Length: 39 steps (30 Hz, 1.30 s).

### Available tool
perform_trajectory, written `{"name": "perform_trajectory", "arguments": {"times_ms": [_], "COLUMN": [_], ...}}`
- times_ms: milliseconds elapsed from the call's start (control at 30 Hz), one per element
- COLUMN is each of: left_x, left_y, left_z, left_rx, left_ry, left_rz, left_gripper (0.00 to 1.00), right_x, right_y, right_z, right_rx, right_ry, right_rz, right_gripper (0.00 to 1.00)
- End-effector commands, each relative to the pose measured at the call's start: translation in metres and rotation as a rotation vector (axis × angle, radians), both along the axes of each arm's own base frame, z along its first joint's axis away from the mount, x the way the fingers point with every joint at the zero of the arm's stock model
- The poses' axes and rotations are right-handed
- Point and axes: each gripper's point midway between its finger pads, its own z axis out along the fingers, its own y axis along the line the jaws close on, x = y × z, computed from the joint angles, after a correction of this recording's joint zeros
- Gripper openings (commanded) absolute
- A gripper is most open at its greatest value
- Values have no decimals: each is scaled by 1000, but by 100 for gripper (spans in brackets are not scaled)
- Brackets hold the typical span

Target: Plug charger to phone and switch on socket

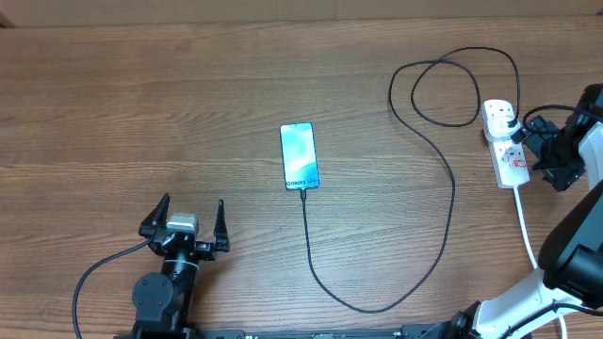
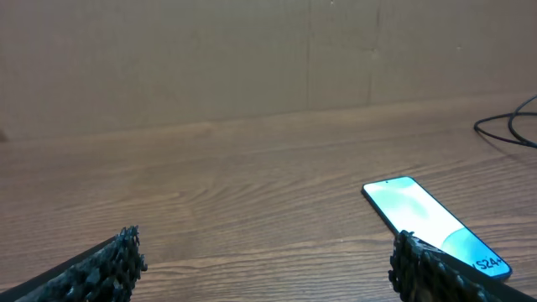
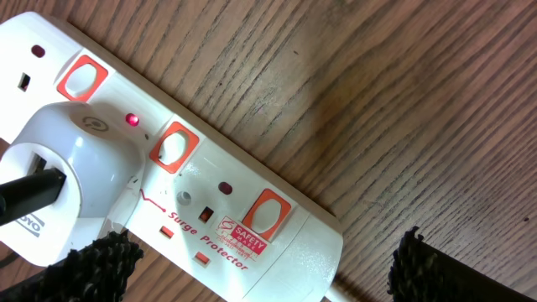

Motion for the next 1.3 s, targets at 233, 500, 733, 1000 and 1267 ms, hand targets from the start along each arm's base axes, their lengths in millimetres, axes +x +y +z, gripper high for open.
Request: {"name": "perform_trajectory", "arguments": {"times_ms": [233, 500, 733, 1000, 1267], "left_x": [0, 0, 0, 0, 0], "left_y": [1, 1, 1, 1, 1], "left_z": [0, 0, 0, 0, 0], "left_rx": [29, 29, 29, 29, 29], "left_ry": [-8, -8, -8, -8, -8], "left_rz": [1, 1, 1, 1, 1], "left_gripper": [100, 99, 99, 100, 100], "right_x": [8, -8, -15, -6, -19], "right_y": [-4, 6, 41, 134, 148], "right_z": [92, 183, 231, 194, 117], "right_rx": [-119, -234, -281, -185, -187], "right_ry": [-208, -408, -532, -491, -361], "right_rz": [9, 9, 79, 322, 354], "right_gripper": [100, 100, 100, 100, 100]}}
